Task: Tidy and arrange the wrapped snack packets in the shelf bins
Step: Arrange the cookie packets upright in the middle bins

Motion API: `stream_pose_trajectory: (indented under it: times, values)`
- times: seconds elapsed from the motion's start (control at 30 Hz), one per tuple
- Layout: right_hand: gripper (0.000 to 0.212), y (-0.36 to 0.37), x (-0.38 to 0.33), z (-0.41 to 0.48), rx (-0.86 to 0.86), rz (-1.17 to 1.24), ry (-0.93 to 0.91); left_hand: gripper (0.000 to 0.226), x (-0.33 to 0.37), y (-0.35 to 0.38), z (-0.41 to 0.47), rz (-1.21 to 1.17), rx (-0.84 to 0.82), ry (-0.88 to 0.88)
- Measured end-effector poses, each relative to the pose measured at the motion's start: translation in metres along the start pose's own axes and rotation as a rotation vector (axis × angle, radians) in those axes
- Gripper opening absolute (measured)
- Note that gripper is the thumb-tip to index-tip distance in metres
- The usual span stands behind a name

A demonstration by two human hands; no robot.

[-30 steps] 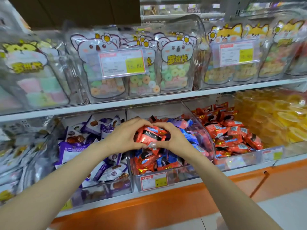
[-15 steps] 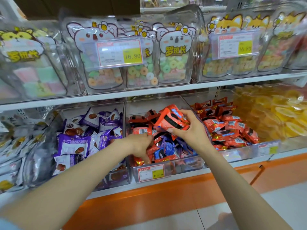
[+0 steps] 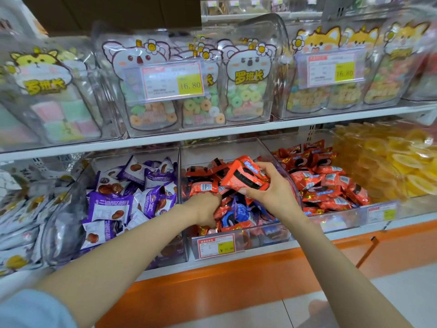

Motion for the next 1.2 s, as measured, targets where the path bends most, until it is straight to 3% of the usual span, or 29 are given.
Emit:
stream_pose_trajectory:
  times: [0.07, 0.23, 0.37, 0.47, 0.57, 0.67, 0.87, 1.03, 1.2]
  values:
    - [0.054, -0.002, 0.001, -0.001, 0.010, 0.014, 0.001, 0.042, -0.003, -0.010, -0.003, -0.042, 0.076, -0.002]
    - [0.055, -0.008, 0.002, 0.002, 0.054, -0.004, -0.018, 0.040, -0.017, -0.042, -0.018, -0.204, 0.254, -0.044]
    - [0.058, -0.019, 0.007, 0.003, 0.117, -0.031, -0.016, 0.034, -0.022, -0.077, -0.037, -0.486, 0.519, 0.038]
    - [0.060, -0.047, 0.004, -0.005, 0.267, -0.047, -0.046, 0.034, -0.009, -0.102, -0.042, -0.659, 0.643, 0.128]
    - [0.062, -0.097, 0.000, -0.028, 0.567, -0.137, -0.048, 0.041, 0.025, -0.127, -0.030, -0.695, 0.679, 0.194]
    - [0.062, -0.132, 0.010, -0.048, 0.759, -0.367, 0.097, 0.040, 0.062, -0.150, -0.008, -0.743, 0.685, 0.257]
    - [0.076, -0.144, 0.048, -0.038, 0.618, -0.256, 0.223, 0.052, 0.108, -0.154, 0.040, -0.776, 0.485, 0.277]
    - [0.044, -0.145, 0.038, -0.037, 0.648, -0.340, 0.199, 0.033, 0.086, -0.143, 0.032, -0.719, 0.527, 0.317]
    - [0.031, -0.114, 0.011, -0.023, 0.550, -0.317, 0.022, 0.025, 0.041, -0.121, 0.009, -0.633, 0.514, 0.271]
Point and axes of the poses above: each hand's wrist, its own z-axis towards the middle knuckle, its own y-axis out of the palm, x = y × z, the point moved 10 cm from there along z, towards the middle knuckle, and after that the axes turned 13 degrees about -x, right-handed, at the moved point
